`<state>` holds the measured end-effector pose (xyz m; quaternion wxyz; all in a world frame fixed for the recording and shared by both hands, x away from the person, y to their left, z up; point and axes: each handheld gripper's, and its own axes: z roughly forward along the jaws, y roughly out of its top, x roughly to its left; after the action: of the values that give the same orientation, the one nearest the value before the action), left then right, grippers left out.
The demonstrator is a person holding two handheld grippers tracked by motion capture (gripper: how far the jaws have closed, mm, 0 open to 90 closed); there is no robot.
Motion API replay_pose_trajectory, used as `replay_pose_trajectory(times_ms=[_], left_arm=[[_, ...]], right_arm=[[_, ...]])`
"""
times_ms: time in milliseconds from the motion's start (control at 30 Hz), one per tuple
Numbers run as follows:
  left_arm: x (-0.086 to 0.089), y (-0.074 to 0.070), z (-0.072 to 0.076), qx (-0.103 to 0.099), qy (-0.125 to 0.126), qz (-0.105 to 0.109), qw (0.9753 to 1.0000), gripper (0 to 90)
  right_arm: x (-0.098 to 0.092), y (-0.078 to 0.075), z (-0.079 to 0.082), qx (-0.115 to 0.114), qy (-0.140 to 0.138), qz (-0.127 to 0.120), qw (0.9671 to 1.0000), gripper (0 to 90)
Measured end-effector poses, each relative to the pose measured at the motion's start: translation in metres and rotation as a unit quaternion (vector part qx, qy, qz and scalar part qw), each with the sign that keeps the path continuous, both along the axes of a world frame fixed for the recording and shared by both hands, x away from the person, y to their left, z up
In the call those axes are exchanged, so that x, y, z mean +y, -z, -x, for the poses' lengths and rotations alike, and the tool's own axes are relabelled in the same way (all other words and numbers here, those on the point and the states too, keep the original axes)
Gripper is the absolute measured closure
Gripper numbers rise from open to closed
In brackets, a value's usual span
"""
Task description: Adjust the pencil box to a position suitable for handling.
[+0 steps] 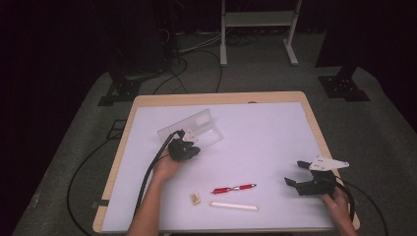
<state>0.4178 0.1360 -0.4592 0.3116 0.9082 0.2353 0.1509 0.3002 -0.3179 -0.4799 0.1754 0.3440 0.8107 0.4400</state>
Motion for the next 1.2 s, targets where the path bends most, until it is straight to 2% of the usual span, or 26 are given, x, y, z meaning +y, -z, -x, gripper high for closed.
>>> replay_pose_trajectory(times_ms=[233, 567, 767, 1000, 1200], left_arm=[[-0.001, -0.001, 0.002, -0.007, 0.003, -0.01, 0.9999, 89.1], [-0.007, -0.015, 0.015, -0.032, 0.026, 0.002, 0.9992, 89.1], [-0.013, -0.021, 0.023, -0.037, 0.047, 0.006, 0.9982, 89.1], [-0.025, -0.024, 0.031, -0.039, 0.079, -0.004, 0.9961, 89.1], [-0.034, -0.026, 0.037, -0.039, 0.098, 0.008, 0.9944, 88.8]], right_arm=[[0.0, 0.0, 0.0, 0.0, 0.0, -0.001, 1.0, 13.8], [0.0, 0.0, 0.0, 0.0, 0.0, 0.0, 1.0, 13.8], [0.0, 0.0, 0.0, 0.0, 0.002, -0.001, 1.0, 13.8], [-0.001, 0.0, 0.0, 0.0, 0.002, -0.003, 1.0, 13.8], [-0.001, 0.0, 0.0, 0.0, 0.002, -0.004, 1.0, 13.8]])
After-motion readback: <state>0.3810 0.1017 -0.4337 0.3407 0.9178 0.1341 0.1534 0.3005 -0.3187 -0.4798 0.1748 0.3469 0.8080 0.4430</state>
